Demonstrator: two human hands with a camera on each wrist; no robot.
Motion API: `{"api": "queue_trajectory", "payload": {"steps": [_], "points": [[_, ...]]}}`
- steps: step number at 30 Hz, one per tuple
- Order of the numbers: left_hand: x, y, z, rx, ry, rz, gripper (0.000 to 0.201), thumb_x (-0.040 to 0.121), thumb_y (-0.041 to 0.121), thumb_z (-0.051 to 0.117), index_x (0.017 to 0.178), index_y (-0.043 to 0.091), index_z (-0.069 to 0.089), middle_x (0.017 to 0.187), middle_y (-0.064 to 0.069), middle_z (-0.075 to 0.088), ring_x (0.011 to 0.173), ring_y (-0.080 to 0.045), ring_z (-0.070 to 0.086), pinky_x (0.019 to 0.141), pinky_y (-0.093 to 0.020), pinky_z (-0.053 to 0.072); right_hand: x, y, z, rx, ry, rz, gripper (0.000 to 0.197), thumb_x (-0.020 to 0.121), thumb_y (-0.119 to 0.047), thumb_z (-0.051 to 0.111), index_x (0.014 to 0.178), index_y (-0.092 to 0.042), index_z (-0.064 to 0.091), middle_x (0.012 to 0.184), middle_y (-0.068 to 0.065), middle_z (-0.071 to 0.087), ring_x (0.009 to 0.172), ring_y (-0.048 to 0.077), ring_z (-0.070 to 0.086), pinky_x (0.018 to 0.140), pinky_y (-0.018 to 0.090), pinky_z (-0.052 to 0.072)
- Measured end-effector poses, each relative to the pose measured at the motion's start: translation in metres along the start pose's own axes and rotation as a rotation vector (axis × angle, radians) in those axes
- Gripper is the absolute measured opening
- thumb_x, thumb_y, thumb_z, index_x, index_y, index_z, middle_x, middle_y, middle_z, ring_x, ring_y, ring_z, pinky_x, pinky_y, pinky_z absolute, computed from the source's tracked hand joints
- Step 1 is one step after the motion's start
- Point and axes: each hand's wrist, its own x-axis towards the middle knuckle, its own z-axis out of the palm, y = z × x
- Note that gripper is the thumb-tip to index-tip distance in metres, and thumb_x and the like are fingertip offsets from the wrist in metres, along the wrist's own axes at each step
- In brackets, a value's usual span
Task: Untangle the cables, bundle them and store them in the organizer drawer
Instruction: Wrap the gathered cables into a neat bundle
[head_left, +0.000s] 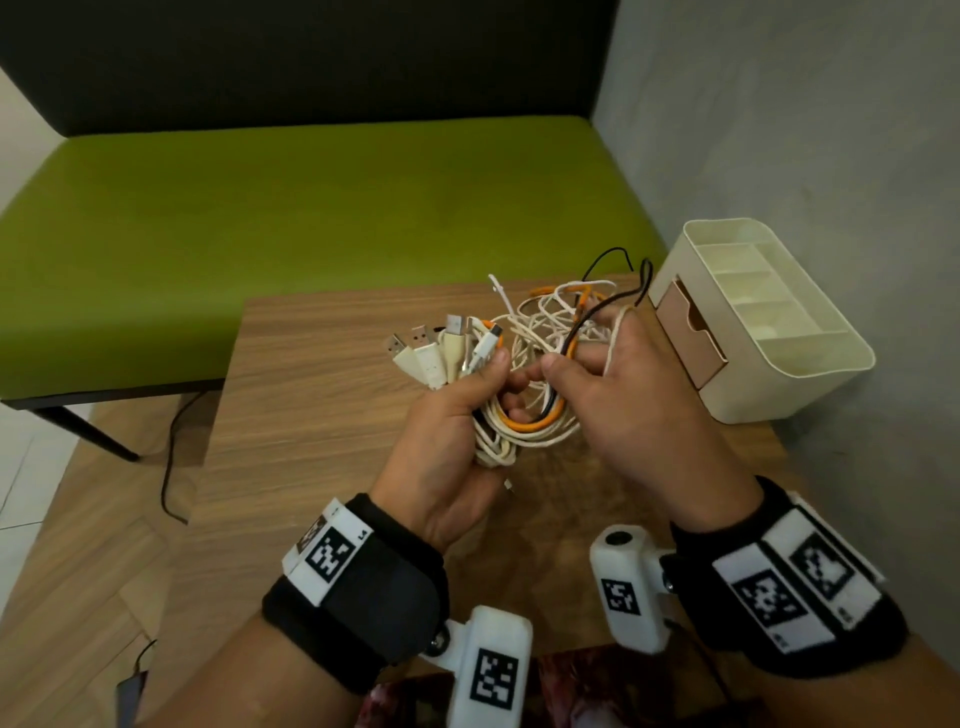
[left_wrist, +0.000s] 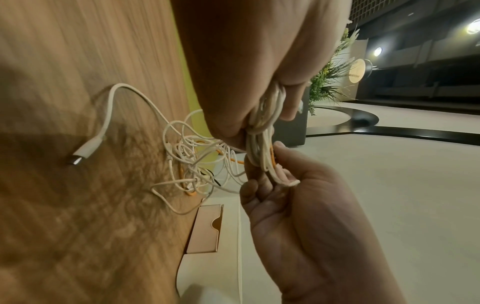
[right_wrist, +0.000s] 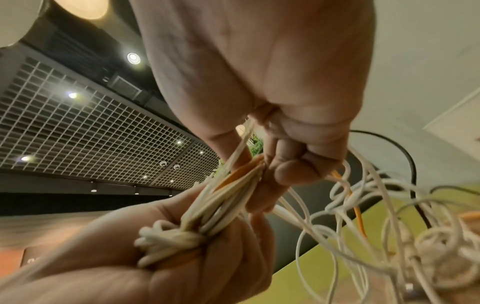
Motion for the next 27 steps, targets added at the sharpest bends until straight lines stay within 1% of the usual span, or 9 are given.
{"api": "queue_trajectory", "payload": {"steps": [5, 11, 15, 17, 19, 22, 23, 25, 27], "points": [[-0.002, -0.008, 0.005, 0.028, -0.043, -0.053, 0.018, 0.093, 0.015, 0.054, 0.101, 0.003, 0.065, 0.073, -0.007, 0.056, 0.055, -0.010, 0.055, 0.055, -0.021, 0.051, -0.009, -0.009, -0.006, -0.225, -0.095, 0.056, 0.022, 0.094, -0.046, 0.053, 0.097, -0.024, 0.051, 0.083, -0.005, 0.061, 0.075, 0.014, 0.058, 0.062, 0.032, 0.044], [-0.004, -0.006, 0.003, 0.089, -0.089, -0.080, 0.046, 0.090, 0.018, 0.061, 0.130, -0.003, 0.054, 0.099, -0.019, 0.062, 0.085, -0.025, 0.062, 0.075, -0.034, 0.054, -0.013, -0.010, -0.005, -0.466, -0.299, -0.258, 0.043, 0.090, -0.028, 0.023, 0.093, -0.005, 0.060, 0.089, 0.011, 0.057, 0.078, 0.033, 0.055, 0.067, 0.045, 0.044], [-0.002, -0.005, -0.005, 0.130, -0.164, -0.102, 0.048, 0.078, 0.017, 0.072, 0.121, -0.003, 0.061, 0.101, -0.021, 0.066, 0.090, -0.030, 0.066, 0.076, -0.037, 0.057, -0.011, -0.007, -0.008, -0.638, -0.562, -0.307, 0.070, 0.076, -0.041, 0.013, 0.106, -0.001, 0.063, 0.101, 0.018, 0.061, 0.095, 0.037, 0.056, 0.085, 0.049, 0.044], [-0.002, -0.003, -0.007, 0.155, -0.218, -0.104, 0.042, 0.076, 0.008, 0.072, 0.116, -0.001, 0.064, 0.097, -0.019, 0.069, 0.085, -0.028, 0.070, 0.073, -0.037, 0.059, -0.010, -0.001, -0.007, -0.545, -0.478, -0.346, 0.071, 0.078, -0.045, 0.024, 0.127, -0.002, 0.051, 0.111, 0.010, 0.057, 0.110, 0.028, 0.050, 0.100, 0.046, 0.037], [-0.002, 0.000, -0.009, 0.185, -0.244, -0.098, 0.041, 0.075, 0.001, 0.071, 0.115, -0.001, 0.065, 0.097, -0.019, 0.070, 0.083, -0.028, 0.071, 0.070, -0.036, 0.059, -0.011, -0.004, -0.005, -0.351, -0.462, -0.247, 0.087, 0.076, -0.043, 0.043, 0.153, -0.009, 0.019, 0.123, -0.008, 0.047, 0.121, 0.010, 0.039, 0.116, 0.044, 0.025], [0.000, 0.006, -0.012, 0.246, -0.230, -0.073, 0.049, 0.071, -0.002, 0.071, 0.119, -0.006, 0.062, 0.100, -0.023, 0.067, 0.083, -0.031, 0.069, 0.072, -0.039, 0.058, -0.014, -0.011, -0.009, -0.237, -0.588, -0.176, 0.104, 0.081, -0.042, 0.059, 0.156, -0.032, -0.012, 0.149, -0.023, 0.028, 0.140, -0.004, 0.021, 0.120, 0.031, 0.021], [0.001, 0.007, -0.012, 0.270, -0.209, -0.053, 0.048, 0.070, -0.003, 0.069, 0.117, -0.007, 0.062, 0.099, -0.023, 0.066, 0.081, -0.031, 0.068, 0.072, -0.039, 0.057, -0.014, -0.012, -0.013, -0.191, -0.594, -0.136, 0.098, 0.086, -0.038, 0.063, 0.156, -0.036, -0.006, 0.150, -0.022, 0.034, 0.137, 0.000, 0.031, 0.113, 0.027, 0.032], [0.003, 0.007, -0.012, 0.304, -0.157, -0.024, 0.043, 0.068, -0.003, 0.064, 0.111, -0.005, 0.065, 0.091, -0.018, 0.066, 0.073, -0.025, 0.066, 0.067, -0.033, 0.055, -0.009, -0.007, -0.018, -0.123, -0.450, -0.139, 0.064, 0.091, -0.034, 0.062, 0.150, -0.030, 0.038, 0.125, -0.008, 0.066, 0.103, 0.012, 0.062, 0.091, 0.036, 0.051], [0.006, 0.008, -0.013, 0.321, -0.088, -0.014, 0.029, 0.067, -0.001, 0.063, 0.096, 0.001, 0.067, 0.076, -0.008, 0.064, 0.060, -0.014, 0.060, 0.055, -0.024, 0.050, 0.000, 0.003, -0.022, -0.125, -0.123, -0.226, 0.033, 0.094, -0.040, 0.059, 0.101, -0.011, 0.073, 0.080, 0.009, 0.071, 0.070, 0.023, 0.064, 0.067, 0.046, 0.051]]}}
